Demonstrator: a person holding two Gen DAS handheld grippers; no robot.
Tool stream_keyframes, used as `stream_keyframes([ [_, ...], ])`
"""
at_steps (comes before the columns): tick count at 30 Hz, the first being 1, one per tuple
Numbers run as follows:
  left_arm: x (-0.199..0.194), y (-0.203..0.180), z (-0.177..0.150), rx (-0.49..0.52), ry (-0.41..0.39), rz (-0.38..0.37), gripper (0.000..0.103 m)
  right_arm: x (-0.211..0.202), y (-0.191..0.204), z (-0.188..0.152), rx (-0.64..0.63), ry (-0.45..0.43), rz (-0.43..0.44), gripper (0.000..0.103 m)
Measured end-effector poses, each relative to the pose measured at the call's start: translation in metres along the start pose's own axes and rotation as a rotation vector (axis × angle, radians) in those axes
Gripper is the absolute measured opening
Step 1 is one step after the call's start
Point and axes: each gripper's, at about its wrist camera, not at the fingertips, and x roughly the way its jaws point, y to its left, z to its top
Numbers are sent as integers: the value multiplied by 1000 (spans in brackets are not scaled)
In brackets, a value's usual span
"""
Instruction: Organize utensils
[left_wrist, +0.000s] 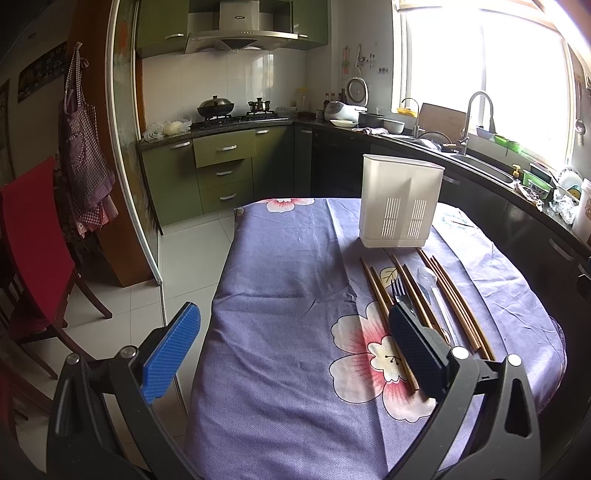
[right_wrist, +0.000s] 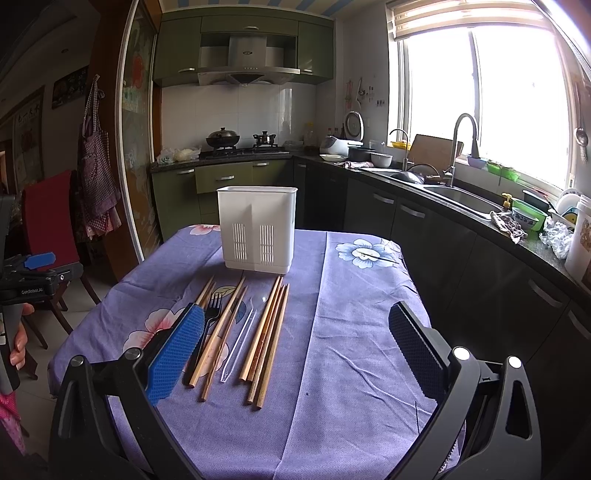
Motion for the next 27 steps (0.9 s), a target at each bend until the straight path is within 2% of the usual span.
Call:
stream_keyframes([
  [27,1,8,5,-3,7,-2,97,1,3,-4,1,2,0,99],
])
